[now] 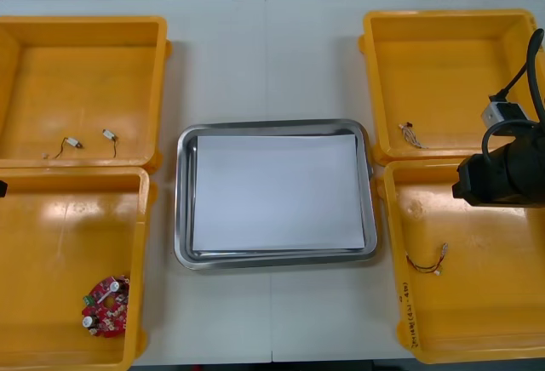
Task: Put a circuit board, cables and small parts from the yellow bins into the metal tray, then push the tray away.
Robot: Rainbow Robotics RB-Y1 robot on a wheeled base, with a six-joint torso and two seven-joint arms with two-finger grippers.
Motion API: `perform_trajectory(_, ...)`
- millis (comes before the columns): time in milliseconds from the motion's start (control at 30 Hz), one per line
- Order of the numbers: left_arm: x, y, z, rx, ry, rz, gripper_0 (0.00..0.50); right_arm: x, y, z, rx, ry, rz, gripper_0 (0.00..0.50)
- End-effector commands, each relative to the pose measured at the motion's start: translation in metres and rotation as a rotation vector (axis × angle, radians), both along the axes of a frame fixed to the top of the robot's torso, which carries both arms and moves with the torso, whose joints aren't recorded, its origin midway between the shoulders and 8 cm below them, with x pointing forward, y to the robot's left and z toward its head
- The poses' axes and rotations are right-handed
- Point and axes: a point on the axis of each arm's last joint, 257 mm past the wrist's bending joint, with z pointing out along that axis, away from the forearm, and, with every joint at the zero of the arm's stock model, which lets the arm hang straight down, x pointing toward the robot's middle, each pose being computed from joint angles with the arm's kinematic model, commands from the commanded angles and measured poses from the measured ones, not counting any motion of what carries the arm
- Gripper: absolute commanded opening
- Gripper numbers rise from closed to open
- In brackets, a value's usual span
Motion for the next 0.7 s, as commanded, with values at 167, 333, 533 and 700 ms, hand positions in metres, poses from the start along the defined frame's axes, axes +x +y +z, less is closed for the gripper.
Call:
perform_trajectory(167, -0.0024, 0.0138, 0.0157, 0.071, -0.024, -0.046, 0.5, -0.0006, -0.0009, 0.0084, 0.015, -0.03, -0.023, 0.5)
perform_trajectory(333, -0.0024, 0.0138, 0.0157, 0.071, -0.024, -0.046, 0.5, -0.0006, -0.0009, 0.0084, 0.015, -0.03, -0.023, 0.5)
perform_trajectory(533, -0.0024, 0.0138, 0.0157, 0.071, -0.024, -0.046, 0.5, -0.0006, -0.0009, 0.0084, 0.015, -0.03, -0.023, 0.5)
perform_trajectory(700, -0.0024, 0.0138, 0.0157, 0.071, -0.024, -0.046, 0.5, -0.0006, -0.0009, 0.0084, 0.015, -0.03, -0.023, 0.5)
